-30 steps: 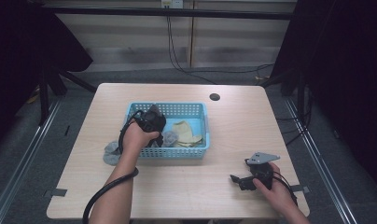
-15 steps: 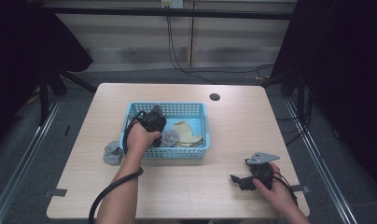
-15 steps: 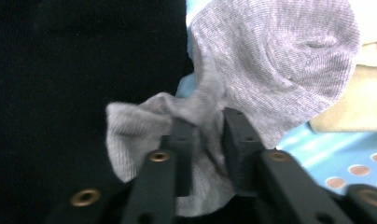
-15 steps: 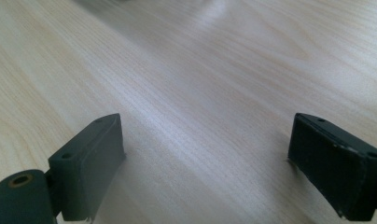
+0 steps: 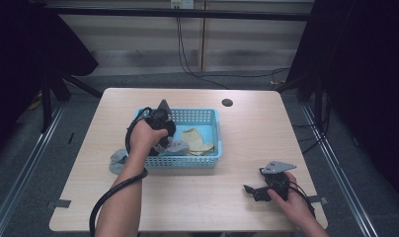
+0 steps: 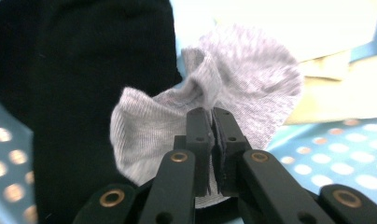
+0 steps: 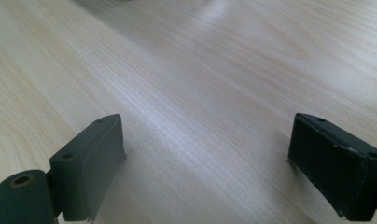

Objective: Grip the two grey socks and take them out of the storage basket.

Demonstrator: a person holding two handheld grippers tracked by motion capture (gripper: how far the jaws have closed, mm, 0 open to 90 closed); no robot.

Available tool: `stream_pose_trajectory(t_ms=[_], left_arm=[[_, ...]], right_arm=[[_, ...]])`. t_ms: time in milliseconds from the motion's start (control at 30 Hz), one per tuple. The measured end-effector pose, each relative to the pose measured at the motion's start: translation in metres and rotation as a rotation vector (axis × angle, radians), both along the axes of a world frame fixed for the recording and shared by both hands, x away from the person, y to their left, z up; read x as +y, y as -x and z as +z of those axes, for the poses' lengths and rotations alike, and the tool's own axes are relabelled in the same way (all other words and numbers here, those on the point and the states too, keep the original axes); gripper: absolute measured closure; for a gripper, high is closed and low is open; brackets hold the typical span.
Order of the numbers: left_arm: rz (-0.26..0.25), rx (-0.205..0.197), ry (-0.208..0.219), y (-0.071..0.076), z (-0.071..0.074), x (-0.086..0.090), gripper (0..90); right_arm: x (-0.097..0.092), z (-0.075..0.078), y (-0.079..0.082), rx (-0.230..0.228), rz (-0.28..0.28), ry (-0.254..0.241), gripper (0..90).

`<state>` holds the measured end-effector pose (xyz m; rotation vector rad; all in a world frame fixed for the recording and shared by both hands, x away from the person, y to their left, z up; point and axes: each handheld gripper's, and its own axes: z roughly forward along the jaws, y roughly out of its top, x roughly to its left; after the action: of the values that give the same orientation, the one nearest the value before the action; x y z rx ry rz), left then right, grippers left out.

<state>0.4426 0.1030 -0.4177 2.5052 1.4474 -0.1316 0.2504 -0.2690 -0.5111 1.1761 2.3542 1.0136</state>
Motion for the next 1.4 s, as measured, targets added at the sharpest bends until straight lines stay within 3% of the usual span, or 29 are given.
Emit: stream_pose_trajectory(t_ms=[533,833,1100,1400], left_arm=[[0.001,-0.059,0.01,0.002,0.055,0.013,86.7],[0.005,-0.065,0.0,-0.002,0.068,0.018,86.9],[0.02,-0.057,0.023,-0.007,0.074,0.019,87.0],[0.034,-0.075,0.029,-0.006,0.097,0.026,86.9]], right_arm=[[0.0,0.0,0.0,0.0,-0.001,0.002,9.8],[0.0,0.0,0.0,0.0,-0.001,0.002,9.8],[0.0,0.0,0.001,0.0,0.003,0.004,9.8],[0.0,0.0,0.001,-0.001,0.004,0.004,9.8]])
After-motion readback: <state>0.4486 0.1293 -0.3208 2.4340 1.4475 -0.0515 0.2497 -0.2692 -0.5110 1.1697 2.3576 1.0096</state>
